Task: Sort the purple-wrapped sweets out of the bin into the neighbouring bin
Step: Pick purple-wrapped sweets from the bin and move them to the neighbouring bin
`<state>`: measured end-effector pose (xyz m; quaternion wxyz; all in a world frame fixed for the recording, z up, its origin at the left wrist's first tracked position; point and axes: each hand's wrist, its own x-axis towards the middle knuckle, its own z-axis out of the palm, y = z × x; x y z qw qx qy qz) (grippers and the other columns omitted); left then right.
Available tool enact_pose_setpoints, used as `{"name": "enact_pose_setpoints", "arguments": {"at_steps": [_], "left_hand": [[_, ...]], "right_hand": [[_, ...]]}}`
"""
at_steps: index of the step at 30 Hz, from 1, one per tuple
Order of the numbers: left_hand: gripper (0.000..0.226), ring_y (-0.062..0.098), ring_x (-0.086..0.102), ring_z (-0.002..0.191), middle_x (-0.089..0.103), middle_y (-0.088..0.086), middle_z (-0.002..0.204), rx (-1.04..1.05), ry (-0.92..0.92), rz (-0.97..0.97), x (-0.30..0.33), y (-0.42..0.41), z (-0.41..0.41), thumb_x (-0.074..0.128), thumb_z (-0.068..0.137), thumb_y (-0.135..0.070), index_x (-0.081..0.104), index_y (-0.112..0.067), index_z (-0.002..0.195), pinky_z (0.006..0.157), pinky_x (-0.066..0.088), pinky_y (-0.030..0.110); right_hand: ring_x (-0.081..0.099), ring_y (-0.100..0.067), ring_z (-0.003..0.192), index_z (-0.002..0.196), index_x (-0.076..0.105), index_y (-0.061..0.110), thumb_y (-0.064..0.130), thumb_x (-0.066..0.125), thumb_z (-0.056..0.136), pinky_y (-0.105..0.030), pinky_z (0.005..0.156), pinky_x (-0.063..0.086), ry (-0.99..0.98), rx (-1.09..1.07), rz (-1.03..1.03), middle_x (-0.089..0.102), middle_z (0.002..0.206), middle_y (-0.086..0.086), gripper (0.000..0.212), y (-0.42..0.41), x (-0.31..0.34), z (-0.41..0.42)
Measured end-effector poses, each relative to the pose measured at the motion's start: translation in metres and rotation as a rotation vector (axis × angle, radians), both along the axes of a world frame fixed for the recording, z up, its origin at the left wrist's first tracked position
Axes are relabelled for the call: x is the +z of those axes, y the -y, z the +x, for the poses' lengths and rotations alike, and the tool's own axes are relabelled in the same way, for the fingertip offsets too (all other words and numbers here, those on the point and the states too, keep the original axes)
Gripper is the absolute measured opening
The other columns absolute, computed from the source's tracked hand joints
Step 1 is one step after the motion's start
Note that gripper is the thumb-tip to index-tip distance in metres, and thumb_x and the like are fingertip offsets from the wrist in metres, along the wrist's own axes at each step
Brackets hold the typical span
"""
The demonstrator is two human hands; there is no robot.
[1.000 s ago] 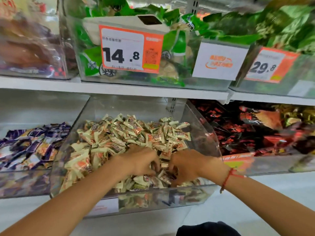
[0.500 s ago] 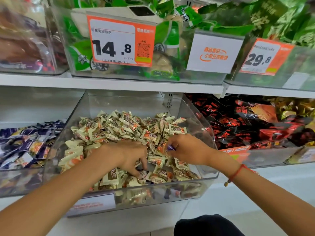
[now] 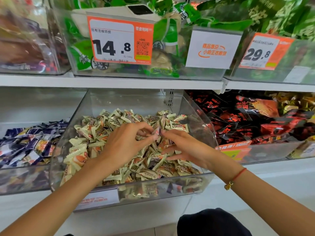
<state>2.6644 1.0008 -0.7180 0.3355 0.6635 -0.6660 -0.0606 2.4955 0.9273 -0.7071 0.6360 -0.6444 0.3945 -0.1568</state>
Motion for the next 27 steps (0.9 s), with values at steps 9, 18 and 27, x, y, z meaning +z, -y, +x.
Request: {"name": "enact_pose_setpoints", "arguments": {"at_steps": [9,18,27], "left_hand": [[0.027,-0.022,0.048,0.07,0.058,-0.026,0.073,0.069,-0.037,-0.079,0.004,-0.005,-0.014,0.073,0.072,-0.048,0.067,-0.042,0.098,0.053,0.03,0.007],[0.034,0.003,0.036,0.128,0.045,-0.02,0.137,-0.239,0.553,0.44,-0.009,0.0,0.021,0.059,0.086,-0.048,0.056,-0.046,0.12,0.113,0.021,0.033],[0.034,-0.004,0.039,0.113,0.049,-0.027,0.123,-0.16,0.605,0.352,-0.005,-0.007,0.046,0.058,0.089,-0.043,0.052,-0.051,0.121,0.101,0.032,0.023]], "right_hand": [[0.068,-0.012,0.082,0.12,0.06,0.01,0.022,0.067,0.087,-0.019,0.064,0.055,0.271,-0.001,0.066,0.068,0.079,0.0,0.036,-0.006,-0.004,0.005],[0.063,-0.007,0.073,0.103,0.061,0.015,0.001,0.055,0.093,-0.018,0.058,0.052,-0.037,0.15,-0.069,0.062,0.095,0.0,0.018,0.01,-0.003,0.002],[0.048,-0.023,0.123,0.127,0.06,0.026,0.03,0.078,0.078,-0.037,0.101,0.042,-0.809,0.809,-0.847,0.052,0.138,0.0,0.053,0.023,-0.026,0.032]]}}
